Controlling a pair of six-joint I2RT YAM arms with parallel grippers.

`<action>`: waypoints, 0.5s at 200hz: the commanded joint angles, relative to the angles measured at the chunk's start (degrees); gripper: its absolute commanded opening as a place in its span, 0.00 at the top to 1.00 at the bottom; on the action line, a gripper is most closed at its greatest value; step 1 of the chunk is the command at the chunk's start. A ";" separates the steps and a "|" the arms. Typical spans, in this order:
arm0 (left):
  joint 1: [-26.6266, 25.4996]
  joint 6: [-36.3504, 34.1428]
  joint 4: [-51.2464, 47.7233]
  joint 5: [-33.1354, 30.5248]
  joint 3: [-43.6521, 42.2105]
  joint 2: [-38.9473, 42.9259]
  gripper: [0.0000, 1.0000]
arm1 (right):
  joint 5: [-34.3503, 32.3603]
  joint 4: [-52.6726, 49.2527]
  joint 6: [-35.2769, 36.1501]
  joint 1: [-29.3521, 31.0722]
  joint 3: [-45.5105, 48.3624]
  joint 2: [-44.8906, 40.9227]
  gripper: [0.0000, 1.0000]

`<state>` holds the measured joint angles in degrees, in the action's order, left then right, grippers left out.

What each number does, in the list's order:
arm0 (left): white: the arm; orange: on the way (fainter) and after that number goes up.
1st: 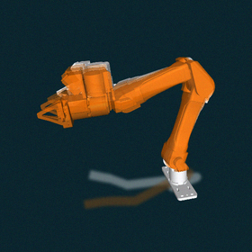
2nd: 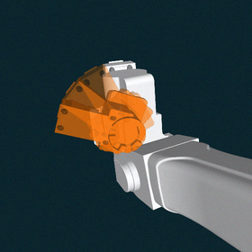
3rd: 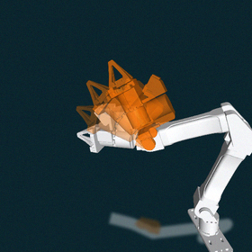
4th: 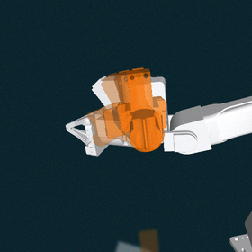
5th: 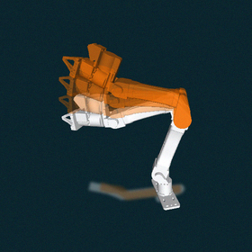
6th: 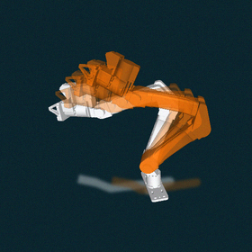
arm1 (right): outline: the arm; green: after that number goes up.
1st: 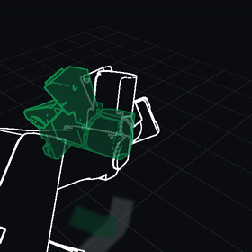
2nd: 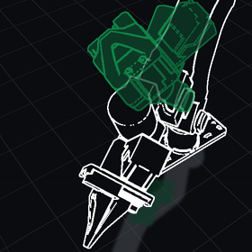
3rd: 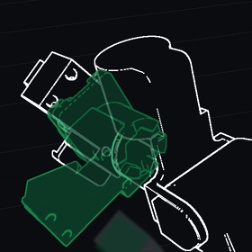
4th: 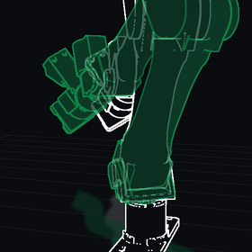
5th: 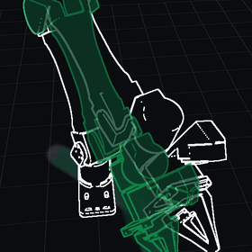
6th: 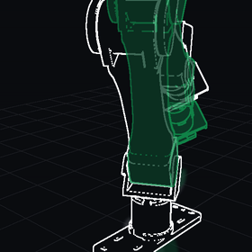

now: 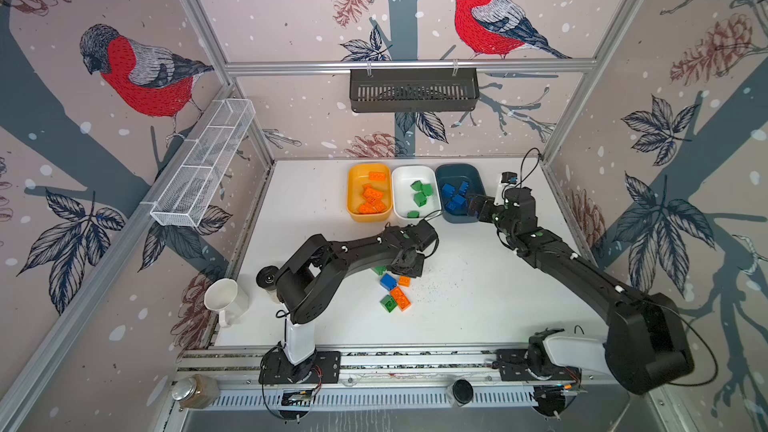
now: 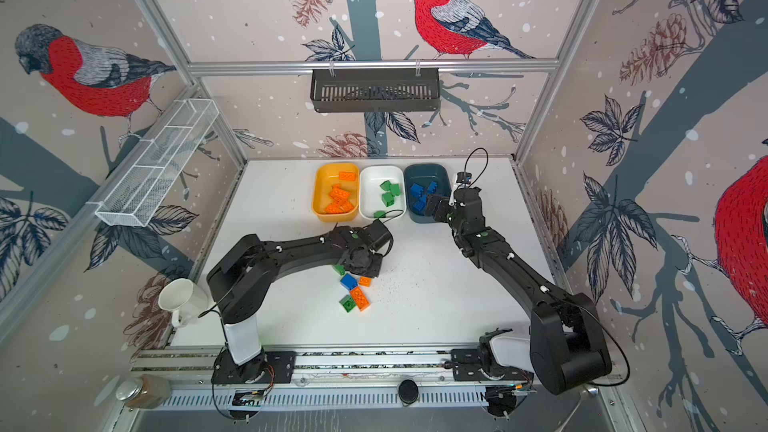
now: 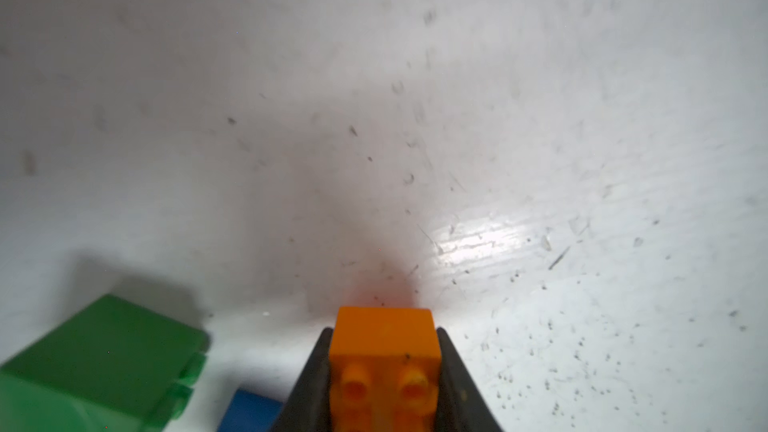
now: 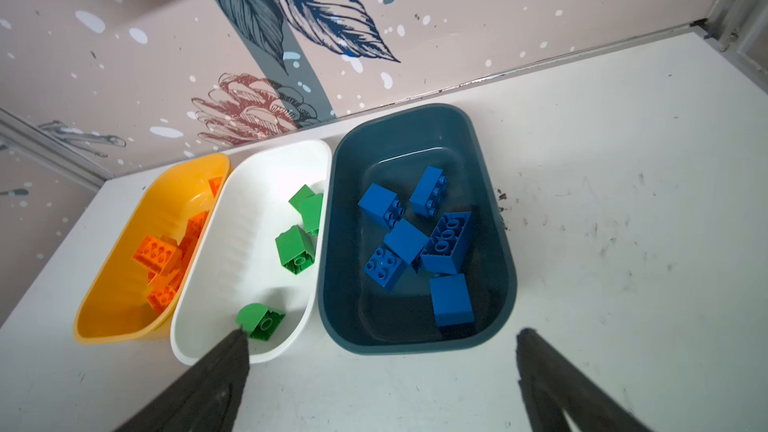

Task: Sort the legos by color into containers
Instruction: 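Drop the orange brick into the yellow bin while the right reaches toward the pile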

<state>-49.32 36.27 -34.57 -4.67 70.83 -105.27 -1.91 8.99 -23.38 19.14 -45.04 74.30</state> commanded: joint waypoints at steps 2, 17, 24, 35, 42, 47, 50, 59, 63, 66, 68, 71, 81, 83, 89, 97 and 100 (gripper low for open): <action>3.76 -2.05 4.09 -1.42 -0.01 3.91 0.80 | 0.42 1.42 5.36 2.63 -0.84 1.11 0.01; 7.80 -2.80 6.58 -2.71 -0.01 6.19 0.80 | -0.59 1.99 7.86 5.17 -1.12 2.29 0.00; 9.75 -3.61 7.55 -3.33 0.36 6.70 0.80 | -0.83 1.99 8.69 6.14 -1.42 2.95 0.00; 12.82 -4.75 7.89 -4.82 1.77 6.64 0.80 | -1.20 2.08 9.35 7.34 -1.84 3.94 0.00; 14.55 -5.35 7.96 -6.05 2.79 6.35 0.80 | -1.31 1.95 9.50 8.00 -2.26 4.57 0.00; 15.79 -5.91 8.34 -6.57 3.37 6.23 0.80 | -1.38 1.86 9.63 8.31 -2.58 5.06 0.00; 16.63 -6.15 8.71 -6.91 3.73 6.10 0.80 | -1.36 1.79 9.65 8.49 -2.78 5.33 0.00; 18.46 -7.09 9.92 -8.12 4.37 5.66 0.80 | -1.51 1.43 9.80 9.03 -3.55 6.11 0.00; 19.47 -7.36 10.48 -8.54 4.76 5.41 0.80 | -1.70 1.33 9.87 9.28 -3.86 6.45 0.01; 19.95 -7.40 10.80 -8.98 5.15 5.12 0.80 | -1.85 1.15 9.95 9.44 -4.12 6.70 0.00; 20.55 -7.43 10.98 -9.14 5.34 4.98 0.80 | -1.97 1.08 9.96 9.50 -4.25 6.83 0.00; 20.99 -7.52 11.24 -9.48 5.75 4.68 0.80 | -2.13 0.97 10.03 9.67 -4.47 7.07 0.01; 23.03 -7.57 11.62 -9.06 7.07 3.45 0.80 | -2.75 0.46 10.43 10.25 -5.24 7.64 0.00; 23.39 -7.61 11.76 -8.87 7.36 3.13 0.80 | -2.88 0.36 10.45 10.34 -5.41 7.80 0.00; 24.33 -7.73 11.79 -8.75 8.20 2.18 0.80 | -3.30 0.09 10.74 10.67 -5.86 8.11 0.00; 25.19 -8.06 11.95 -8.70 9.17 0.99 0.80 | -3.80 -0.28 11.05 10.99 -6.31 8.38 0.01; 25.45 -8.25 11.93 -8.67 9.62 0.35 0.80 | -4.04 -0.42 11.09 11.08 -6.41 8.49 0.00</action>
<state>-26.00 29.95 -24.56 -12.08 78.04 -102.37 -3.49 9.08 -14.22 29.43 -50.11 82.08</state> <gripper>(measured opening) 0.343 0.995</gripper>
